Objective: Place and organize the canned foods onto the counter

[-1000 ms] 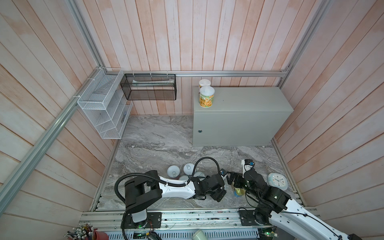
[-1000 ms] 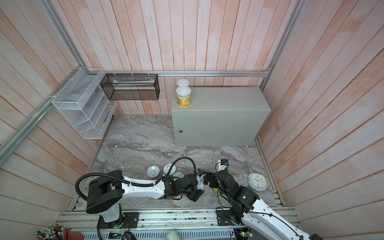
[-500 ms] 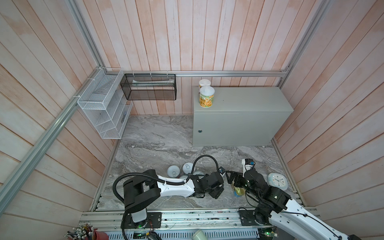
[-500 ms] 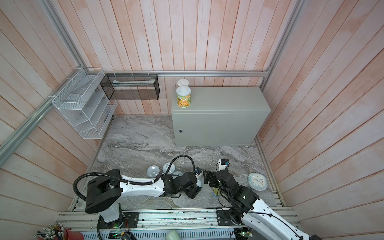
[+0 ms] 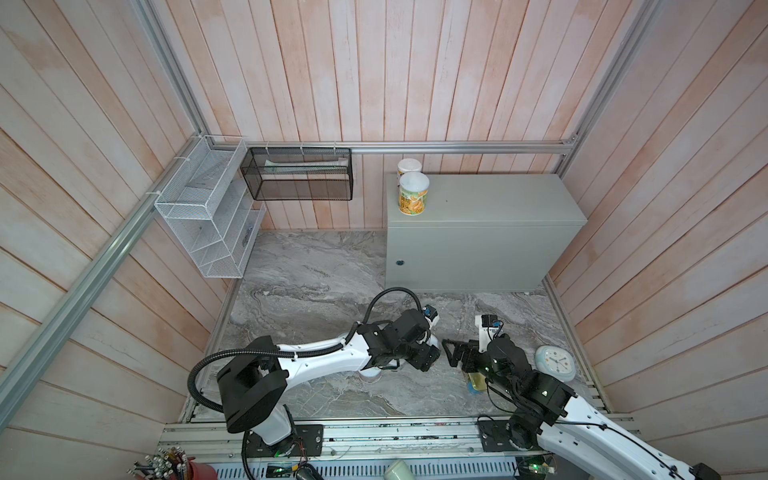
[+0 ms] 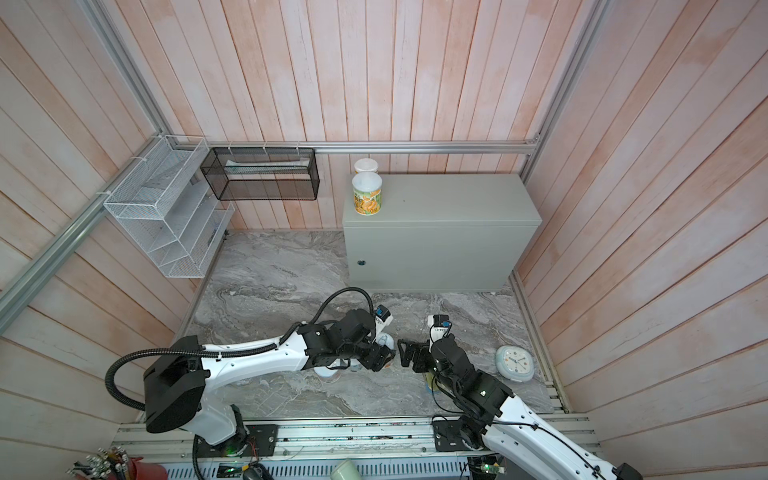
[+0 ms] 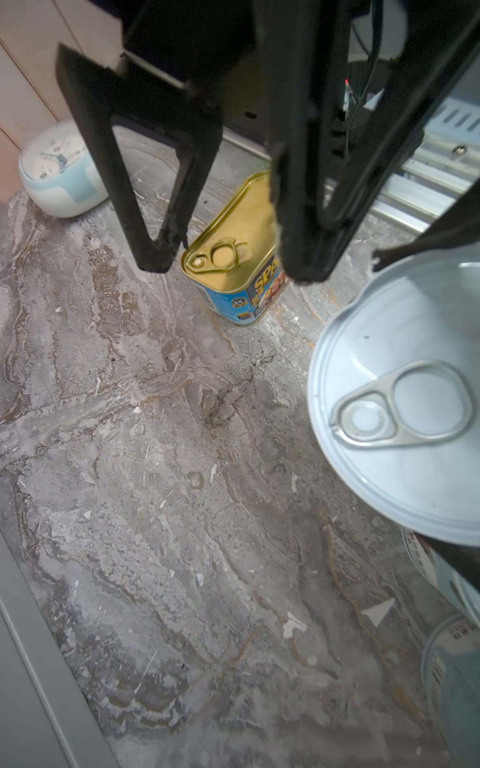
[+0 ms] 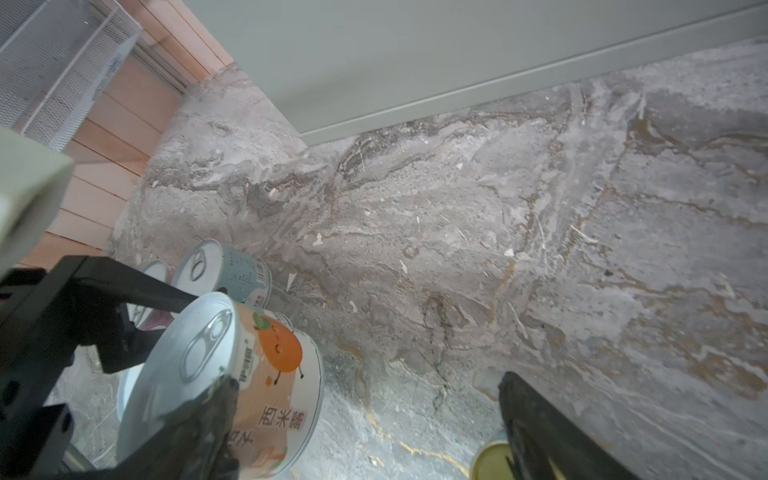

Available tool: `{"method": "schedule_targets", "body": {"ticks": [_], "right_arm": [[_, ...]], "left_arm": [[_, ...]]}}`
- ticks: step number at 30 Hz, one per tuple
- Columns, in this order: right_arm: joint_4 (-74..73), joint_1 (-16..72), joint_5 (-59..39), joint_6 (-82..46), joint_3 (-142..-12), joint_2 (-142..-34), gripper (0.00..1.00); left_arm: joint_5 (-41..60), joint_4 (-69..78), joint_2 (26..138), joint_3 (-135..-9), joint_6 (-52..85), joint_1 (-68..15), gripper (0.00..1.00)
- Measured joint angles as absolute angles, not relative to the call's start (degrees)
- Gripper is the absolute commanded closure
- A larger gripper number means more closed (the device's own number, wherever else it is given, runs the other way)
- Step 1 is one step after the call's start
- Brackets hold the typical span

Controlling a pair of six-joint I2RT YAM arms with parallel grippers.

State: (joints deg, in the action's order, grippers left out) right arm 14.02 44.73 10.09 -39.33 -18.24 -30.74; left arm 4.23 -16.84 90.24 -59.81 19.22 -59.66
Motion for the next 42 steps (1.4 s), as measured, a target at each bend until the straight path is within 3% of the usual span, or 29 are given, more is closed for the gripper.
{"method": "schedule_targets", "body": {"ticks": [10, 17, 26, 42], "right_arm": [[2.37, 44.8, 3.14, -34.11, -15.2, -34.57, 0.03], [-4.71, 50.06, 1.37, -28.86, -14.94, -39.77, 0.03], [-16.29, 59.68, 5.56, -20.43, -14.96, -47.55, 0.03], [-29.08, 60.12, 9.1, -11.51, -17.76, -55.02, 0.03]], "left_arm": [[10.35, -24.53, 83.64, -61.06, 18.13, -48.84, 0.52], [13.98, -28.8, 82.7, -63.48, 16.73, -41.93, 0.52], [18.72, -33.01, 82.81, -68.58, 14.72, -41.15, 0.53], [27.09, -33.01, 82.59, -63.46, 17.04, -41.15, 0.54]]}}
